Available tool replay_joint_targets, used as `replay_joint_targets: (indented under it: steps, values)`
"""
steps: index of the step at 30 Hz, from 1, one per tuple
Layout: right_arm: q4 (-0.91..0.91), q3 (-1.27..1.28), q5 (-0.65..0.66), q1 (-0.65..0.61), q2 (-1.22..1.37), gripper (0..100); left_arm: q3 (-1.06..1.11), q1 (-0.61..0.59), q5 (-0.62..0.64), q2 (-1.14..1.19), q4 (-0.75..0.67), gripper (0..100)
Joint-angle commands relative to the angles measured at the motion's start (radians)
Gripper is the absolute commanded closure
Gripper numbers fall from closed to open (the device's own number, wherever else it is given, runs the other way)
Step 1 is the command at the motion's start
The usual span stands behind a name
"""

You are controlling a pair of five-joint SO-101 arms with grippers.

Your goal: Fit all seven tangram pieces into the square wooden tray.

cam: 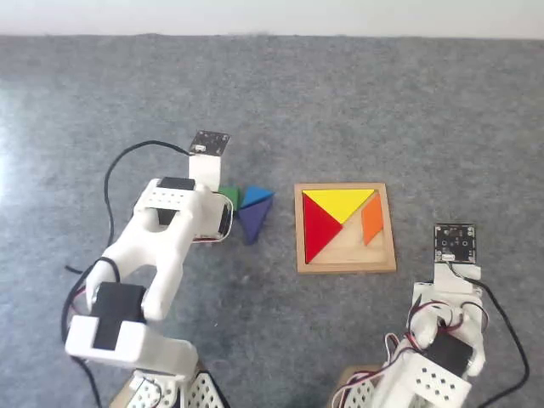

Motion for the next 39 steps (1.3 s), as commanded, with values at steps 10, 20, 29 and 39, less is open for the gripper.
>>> replay_joint_targets:
  steps: [10, 20, 29, 39]
  values:
    - [0.005, 0.015, 0.011, 0.010, -0.018, 99.2, -0.194, -0.094, -0.003, -0.021, 0.224, 99]
    - [0.002, 0.015, 0.011, 0.008, -0.018, 99.2, -0.140, 0.356, -0.064, -0.451, 0.270, 99]
    - [0.002, 0.015, 0.011, 0.007, -0.018, 99.2, 0.119, 0.549, -0.133, -0.511, -0.241, 99]
    - [0.002, 0.015, 0.011, 0.005, -0.018, 99.2, 0.127, 0.624, 0.140, -0.361, -0.462, 99]
